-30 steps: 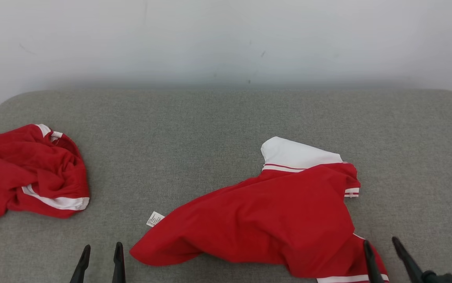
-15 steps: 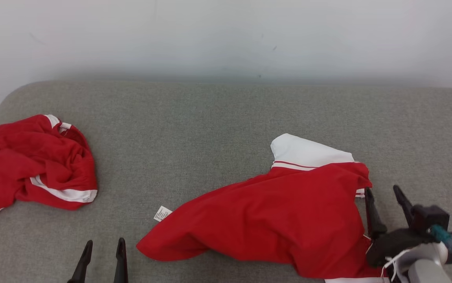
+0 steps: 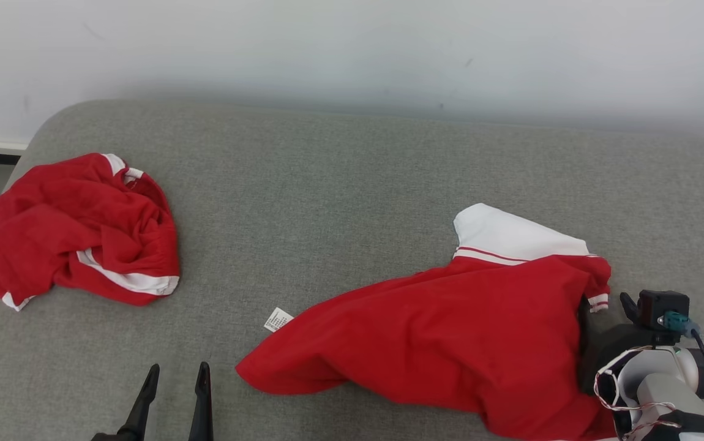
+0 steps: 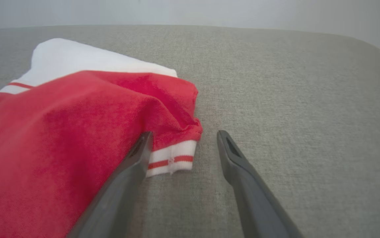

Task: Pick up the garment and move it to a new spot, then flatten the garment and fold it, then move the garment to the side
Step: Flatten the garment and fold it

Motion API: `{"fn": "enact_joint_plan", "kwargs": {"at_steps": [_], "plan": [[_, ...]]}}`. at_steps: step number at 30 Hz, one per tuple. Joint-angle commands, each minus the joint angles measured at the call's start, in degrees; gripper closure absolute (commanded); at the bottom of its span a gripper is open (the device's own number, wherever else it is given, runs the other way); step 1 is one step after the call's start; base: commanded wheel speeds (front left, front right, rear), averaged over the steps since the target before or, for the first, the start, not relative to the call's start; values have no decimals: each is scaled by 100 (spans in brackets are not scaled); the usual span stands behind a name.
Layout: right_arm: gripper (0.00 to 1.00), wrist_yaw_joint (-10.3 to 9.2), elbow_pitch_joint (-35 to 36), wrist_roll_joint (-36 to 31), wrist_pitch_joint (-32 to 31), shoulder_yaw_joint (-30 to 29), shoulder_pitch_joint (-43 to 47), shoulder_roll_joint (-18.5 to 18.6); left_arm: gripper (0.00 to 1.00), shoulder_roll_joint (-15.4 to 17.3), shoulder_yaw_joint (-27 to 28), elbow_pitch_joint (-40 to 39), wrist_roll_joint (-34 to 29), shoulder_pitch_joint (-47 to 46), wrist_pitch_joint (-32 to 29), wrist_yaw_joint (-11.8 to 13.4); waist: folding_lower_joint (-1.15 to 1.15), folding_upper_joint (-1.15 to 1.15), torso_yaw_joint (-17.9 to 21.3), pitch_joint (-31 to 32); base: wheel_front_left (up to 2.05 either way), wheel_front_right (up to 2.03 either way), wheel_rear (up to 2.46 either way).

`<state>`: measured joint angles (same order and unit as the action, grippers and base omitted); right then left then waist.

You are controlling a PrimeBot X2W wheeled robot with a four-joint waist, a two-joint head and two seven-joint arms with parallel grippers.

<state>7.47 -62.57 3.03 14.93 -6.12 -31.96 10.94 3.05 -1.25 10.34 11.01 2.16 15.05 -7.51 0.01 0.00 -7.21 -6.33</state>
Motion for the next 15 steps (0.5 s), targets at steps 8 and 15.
{"fn": "enact_joint_plan", "kwargs": {"at_steps": [8,15], "plan": [[100,6,-668,22,-25,82,-520,-22,0,6,3,31,74,-100,24,7,-1,0,-122,-127,0,0,0],[100,6,-341,102,28,227,-1192,237,0,-1,-15,30,93,-246,24,7,-1,0,-101,-334,0,0,0]]}}
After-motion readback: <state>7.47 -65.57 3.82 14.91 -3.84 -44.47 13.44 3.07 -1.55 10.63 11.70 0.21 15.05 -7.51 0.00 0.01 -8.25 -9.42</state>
